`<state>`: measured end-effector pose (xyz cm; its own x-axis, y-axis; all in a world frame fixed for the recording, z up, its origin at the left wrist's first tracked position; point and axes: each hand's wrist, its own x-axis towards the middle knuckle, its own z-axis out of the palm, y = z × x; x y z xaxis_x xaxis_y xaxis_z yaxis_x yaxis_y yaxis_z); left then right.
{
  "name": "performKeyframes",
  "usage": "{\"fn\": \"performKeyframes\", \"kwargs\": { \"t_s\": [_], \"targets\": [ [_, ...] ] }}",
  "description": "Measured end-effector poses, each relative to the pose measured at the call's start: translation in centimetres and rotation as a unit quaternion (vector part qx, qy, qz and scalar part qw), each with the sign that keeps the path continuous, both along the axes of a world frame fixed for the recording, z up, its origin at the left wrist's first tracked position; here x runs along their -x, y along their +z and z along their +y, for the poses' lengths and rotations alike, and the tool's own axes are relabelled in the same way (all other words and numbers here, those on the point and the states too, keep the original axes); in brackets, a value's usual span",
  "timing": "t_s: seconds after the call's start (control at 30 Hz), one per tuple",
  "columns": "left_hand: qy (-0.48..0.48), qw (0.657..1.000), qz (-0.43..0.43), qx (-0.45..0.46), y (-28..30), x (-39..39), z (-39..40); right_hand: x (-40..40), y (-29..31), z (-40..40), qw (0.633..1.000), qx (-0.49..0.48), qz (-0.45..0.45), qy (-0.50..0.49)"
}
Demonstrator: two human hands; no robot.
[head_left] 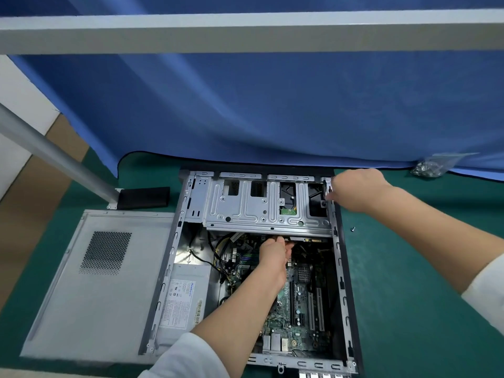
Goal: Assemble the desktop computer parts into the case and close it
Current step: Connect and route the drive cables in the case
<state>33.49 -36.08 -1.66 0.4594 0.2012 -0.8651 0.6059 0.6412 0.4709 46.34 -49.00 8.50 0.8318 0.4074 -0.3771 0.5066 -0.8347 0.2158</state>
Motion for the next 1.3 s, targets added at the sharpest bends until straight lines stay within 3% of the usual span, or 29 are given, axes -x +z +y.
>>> {"fn": "performKeyframes", "kwargs": {
  "t_s": [0.33, 0.57, 0.7, 0.97, 1.3],
  "targets": [
    [-0.015, 1.0, -0.005, -0.007, -0.3, 0.1, -0.1, -0.2, -0.2, 0.3, 0.986, 0.031, -0.101, 0.13],
    [-0.015, 1.0, -0.013, -0.01, -0.4, 0.0, 0.1, -1.0, -0.5, 0.8, 0.999, -0.021, -0.035, 0.003],
    [-0.015, 1.0, -0.012, -0.01, -0.3, 0.1, 0.1, -0.8, -0.1, 1.5, 1.0, 0.007, 0.012, -0.015],
    [-0.013, 1.0, -0.018, -0.002, -0.2, 0.0, 0.1, -0.4, -0.1, 0.3, 0.979, 0.076, -0.085, 0.168],
    [-0.015, 1.0, -0.014, -0.008, -0.5, 0.0, 0.0, -0.2, 0.2, 1.2, 0.999, -0.006, 0.012, 0.036]
  ]
}}
